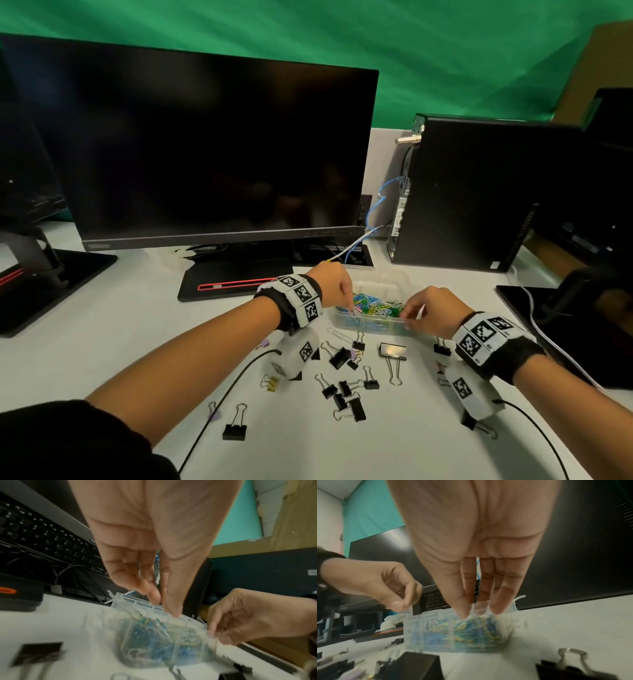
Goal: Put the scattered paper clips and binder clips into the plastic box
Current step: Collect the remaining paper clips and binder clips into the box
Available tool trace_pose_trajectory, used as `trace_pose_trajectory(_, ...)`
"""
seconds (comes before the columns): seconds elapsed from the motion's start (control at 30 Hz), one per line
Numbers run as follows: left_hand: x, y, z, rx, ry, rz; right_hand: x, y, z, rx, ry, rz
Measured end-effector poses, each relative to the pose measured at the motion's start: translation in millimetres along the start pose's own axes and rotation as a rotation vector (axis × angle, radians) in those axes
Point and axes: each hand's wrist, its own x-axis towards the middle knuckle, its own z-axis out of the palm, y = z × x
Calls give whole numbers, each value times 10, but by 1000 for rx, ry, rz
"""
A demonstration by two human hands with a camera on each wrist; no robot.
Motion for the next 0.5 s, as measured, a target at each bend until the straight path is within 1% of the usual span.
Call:
trace_pose_trajectory(0.07,-109,-23,4,84,-96,29,-43,14,3,-21,13,-28)
trace_pose_trajectory(0.13,-194,-58,38,183,-180,37,-95,31,-4,-31,-5,-73)
trace_pose_trajectory(0.23,-286,-95,109,305,-238,29,-199,111,-38,37,14,-113)
trace_pose_trajectory(0.3,-322,-98,154,347,-247,38,-279,212,-85,95,70,-87)
trace_pose_trajectory(0.37,-333,-84,186,372,-259,48,-355,326,-145,79,107,-40)
trace_pose_trajectory(0.43,-321,-76,207,380,-277,39,-430,418,-198,12,92,9)
trace_pose_trajectory(0.5,-296,-68,219,383,-293,28,-497,469,-220,-51,18,53)
